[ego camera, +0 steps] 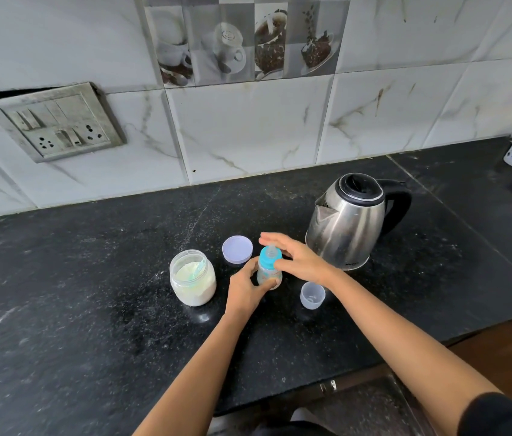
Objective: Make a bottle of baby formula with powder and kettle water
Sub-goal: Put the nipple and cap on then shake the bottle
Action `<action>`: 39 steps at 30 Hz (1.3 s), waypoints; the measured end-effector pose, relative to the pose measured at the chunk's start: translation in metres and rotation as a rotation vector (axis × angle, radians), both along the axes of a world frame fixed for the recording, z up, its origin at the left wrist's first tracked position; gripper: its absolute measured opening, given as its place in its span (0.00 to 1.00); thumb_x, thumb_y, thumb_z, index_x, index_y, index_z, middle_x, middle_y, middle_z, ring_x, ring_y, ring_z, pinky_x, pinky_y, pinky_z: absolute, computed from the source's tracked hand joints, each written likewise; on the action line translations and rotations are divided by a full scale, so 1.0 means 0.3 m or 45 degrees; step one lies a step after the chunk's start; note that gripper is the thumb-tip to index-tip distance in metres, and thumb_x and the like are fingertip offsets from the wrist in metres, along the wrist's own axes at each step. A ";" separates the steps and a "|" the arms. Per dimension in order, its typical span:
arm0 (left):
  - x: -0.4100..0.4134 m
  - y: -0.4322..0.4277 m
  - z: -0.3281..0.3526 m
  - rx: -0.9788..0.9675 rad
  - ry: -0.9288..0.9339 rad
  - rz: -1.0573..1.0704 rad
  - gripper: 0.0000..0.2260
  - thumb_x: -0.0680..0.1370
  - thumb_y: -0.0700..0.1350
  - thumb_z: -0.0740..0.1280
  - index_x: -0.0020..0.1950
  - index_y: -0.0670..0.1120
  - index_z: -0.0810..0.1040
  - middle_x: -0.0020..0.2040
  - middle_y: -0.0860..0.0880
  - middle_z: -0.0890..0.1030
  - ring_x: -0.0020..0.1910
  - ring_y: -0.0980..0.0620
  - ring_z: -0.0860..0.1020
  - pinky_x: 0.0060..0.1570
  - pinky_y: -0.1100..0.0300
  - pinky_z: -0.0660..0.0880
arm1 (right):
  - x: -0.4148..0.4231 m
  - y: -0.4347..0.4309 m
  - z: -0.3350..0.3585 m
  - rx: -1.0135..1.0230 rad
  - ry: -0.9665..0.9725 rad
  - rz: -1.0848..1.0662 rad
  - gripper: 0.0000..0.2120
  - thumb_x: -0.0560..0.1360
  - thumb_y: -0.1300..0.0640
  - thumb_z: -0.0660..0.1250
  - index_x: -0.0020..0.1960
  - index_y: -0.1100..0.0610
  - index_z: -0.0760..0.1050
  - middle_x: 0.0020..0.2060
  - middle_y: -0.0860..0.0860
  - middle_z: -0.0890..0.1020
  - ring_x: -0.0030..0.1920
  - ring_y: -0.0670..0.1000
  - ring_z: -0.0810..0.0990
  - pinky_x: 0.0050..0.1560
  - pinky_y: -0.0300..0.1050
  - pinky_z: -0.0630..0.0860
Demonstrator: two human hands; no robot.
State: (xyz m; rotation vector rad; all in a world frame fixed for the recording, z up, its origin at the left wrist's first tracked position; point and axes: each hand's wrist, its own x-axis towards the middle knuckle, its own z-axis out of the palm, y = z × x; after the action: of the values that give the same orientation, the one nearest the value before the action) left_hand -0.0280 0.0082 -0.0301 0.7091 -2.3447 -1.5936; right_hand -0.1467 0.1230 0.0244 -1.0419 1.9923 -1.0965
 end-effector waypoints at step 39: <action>-0.002 0.016 0.005 0.010 0.055 0.068 0.21 0.70 0.43 0.75 0.61 0.51 0.76 0.49 0.60 0.79 0.43 0.73 0.75 0.36 0.78 0.70 | 0.062 -0.081 -0.039 0.131 0.734 -0.488 0.19 0.63 0.41 0.72 0.40 0.53 0.68 0.35 0.45 0.76 0.36 0.47 0.75 0.35 0.44 0.72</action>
State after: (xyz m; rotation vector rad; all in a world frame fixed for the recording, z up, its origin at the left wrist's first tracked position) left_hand -0.0287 0.0131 -0.0286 0.7254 -2.2712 -1.5806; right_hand -0.1283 0.0988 0.0128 -1.0250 2.7669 -0.9292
